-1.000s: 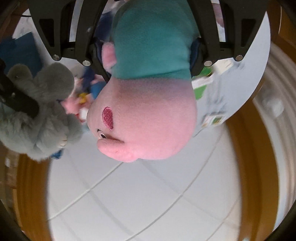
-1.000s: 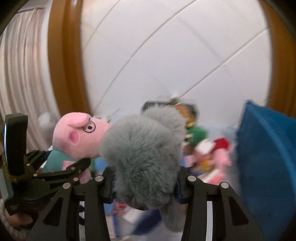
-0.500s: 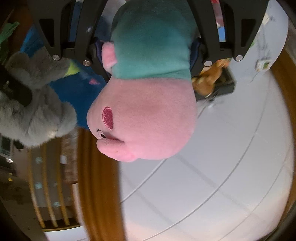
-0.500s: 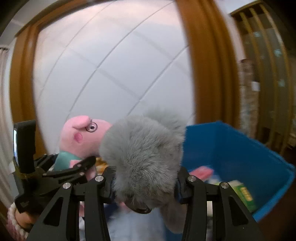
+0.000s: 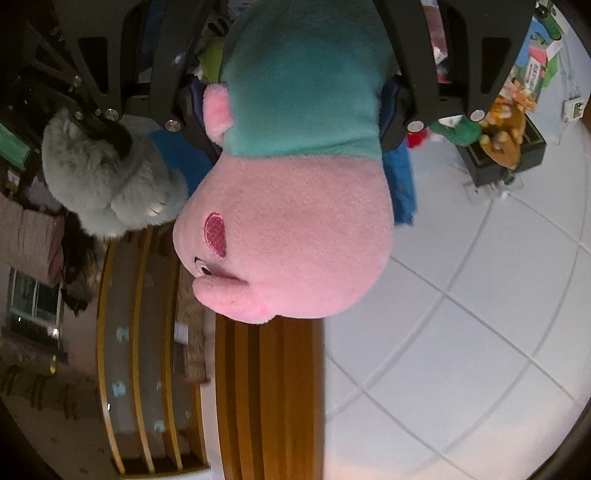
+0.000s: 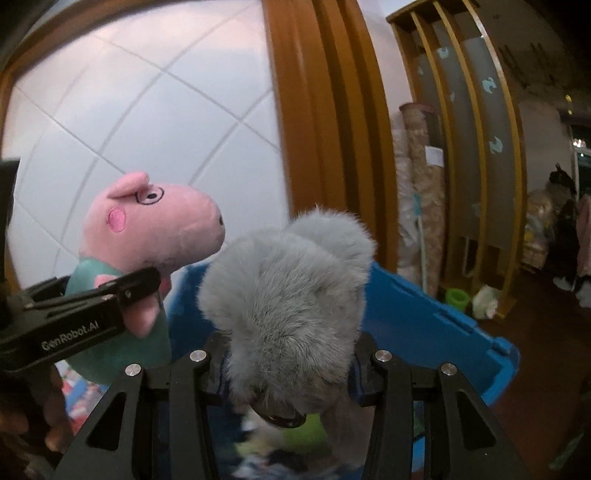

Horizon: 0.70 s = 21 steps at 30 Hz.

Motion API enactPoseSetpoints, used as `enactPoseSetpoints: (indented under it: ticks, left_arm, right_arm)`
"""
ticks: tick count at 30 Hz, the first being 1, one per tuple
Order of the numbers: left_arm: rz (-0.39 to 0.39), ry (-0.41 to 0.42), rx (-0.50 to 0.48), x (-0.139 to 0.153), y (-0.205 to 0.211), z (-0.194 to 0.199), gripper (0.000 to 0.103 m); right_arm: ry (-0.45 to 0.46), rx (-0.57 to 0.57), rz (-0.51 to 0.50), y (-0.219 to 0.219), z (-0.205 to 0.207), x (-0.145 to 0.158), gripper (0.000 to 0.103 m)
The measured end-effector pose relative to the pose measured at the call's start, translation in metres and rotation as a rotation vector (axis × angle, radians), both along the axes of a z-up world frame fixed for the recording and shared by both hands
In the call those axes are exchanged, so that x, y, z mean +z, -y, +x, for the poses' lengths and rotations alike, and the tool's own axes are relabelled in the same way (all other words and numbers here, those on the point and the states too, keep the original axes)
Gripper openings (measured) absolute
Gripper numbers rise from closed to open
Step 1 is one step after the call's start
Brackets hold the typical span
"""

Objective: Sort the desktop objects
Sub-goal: 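Carry both plushes over the blue bin and open both tools to drop them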

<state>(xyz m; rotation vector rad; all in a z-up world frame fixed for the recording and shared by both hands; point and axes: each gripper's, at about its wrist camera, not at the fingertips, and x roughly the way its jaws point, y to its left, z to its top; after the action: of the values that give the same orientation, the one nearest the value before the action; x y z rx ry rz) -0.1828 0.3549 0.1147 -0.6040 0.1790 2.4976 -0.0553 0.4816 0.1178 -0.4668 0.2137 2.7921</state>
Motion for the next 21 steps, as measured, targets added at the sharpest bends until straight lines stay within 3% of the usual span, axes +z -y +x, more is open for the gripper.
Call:
enactPoseSetpoints:
  ticks: [4, 12, 21]
  left_arm:
    - [-0.099, 0.122, 0.016, -0.021, -0.038, -0.027, 0.069]
    - [-0.194, 0.223, 0.065, -0.048, -0.06, -0.047, 0.074]
    - [-0.19, 0.208, 0.107, -0.042, -0.057, -0.04, 0.077]
  right_arm:
    - [0.074, 0.014, -0.005, -0.027, -0.023, -0.012, 0.045]
    - [0.183, 0.072, 0.033, -0.044, -0.068, -0.024, 0.046]
    - [0.251, 0.087, 0.041, -0.049, -0.092, -0.036, 0.05]
